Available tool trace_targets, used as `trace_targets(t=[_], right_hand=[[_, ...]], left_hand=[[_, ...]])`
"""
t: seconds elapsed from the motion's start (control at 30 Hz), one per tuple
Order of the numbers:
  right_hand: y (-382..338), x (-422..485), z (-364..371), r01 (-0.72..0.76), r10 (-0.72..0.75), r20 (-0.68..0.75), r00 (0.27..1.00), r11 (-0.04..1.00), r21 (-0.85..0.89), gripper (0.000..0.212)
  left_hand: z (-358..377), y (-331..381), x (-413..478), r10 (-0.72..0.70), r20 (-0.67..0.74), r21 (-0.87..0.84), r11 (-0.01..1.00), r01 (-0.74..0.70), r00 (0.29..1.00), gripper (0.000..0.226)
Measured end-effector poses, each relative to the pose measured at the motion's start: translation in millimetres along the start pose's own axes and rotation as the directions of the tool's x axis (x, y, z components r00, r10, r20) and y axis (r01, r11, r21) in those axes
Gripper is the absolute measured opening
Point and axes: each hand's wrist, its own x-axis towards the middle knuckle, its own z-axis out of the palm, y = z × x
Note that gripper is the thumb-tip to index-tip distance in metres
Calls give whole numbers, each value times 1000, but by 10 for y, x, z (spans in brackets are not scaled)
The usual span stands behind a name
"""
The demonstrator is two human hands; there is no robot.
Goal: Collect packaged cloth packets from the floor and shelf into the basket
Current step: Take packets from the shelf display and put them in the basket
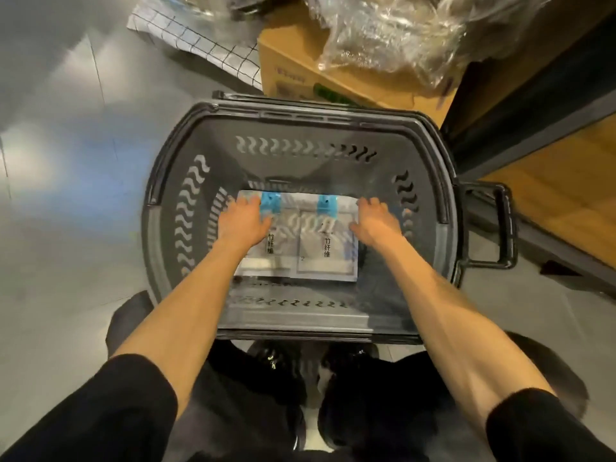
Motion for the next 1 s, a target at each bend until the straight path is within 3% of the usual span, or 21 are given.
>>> trace_targets(t=[0.2, 0.4, 0.5, 0.63, 0.73, 0.83, 0.9, 1.0], right_hand=[[78, 684, 755, -42, 43, -9, 999, 998, 55, 53], [123, 1030, 1122, -200, 196, 44, 980, 966, 164, 63], [145, 1082, 1285, -282, 277, 56, 959, 919, 275, 74], [116, 1085, 1384, -317, 334, 37, 942, 849, 422, 84], [98, 1089, 1424, -328, 355, 3, 935, 859, 394, 89], [70, 1114, 1436, -360, 388, 13, 922, 840, 407, 105], [45, 1145, 1419, -377, 404, 41, 914, 806, 457, 118], [33, 1184, 1394, -384, 421, 58, 905, 754, 533, 120]], left_hand=[[672, -300, 641, -155, 31, -56, 986, 157, 987, 59], [1168, -607, 1108, -309, 130, -180, 927, 329, 942, 83], [1253, -586, 1112, -306, 206, -138, 931, 337, 930, 73], [1274, -612, 1103, -341, 173, -148, 919, 366, 924, 68], [1226, -580, 1066, -406, 163, -257, 862, 436, 899, 69], [1166, -504, 987, -471, 154, -261, 829, 495, 869, 75], [1113, -437, 934, -503, 142, -231, 821, 523, 852, 63], [1028, -358, 861, -504, 126, -191, 833, 519, 854, 41]])
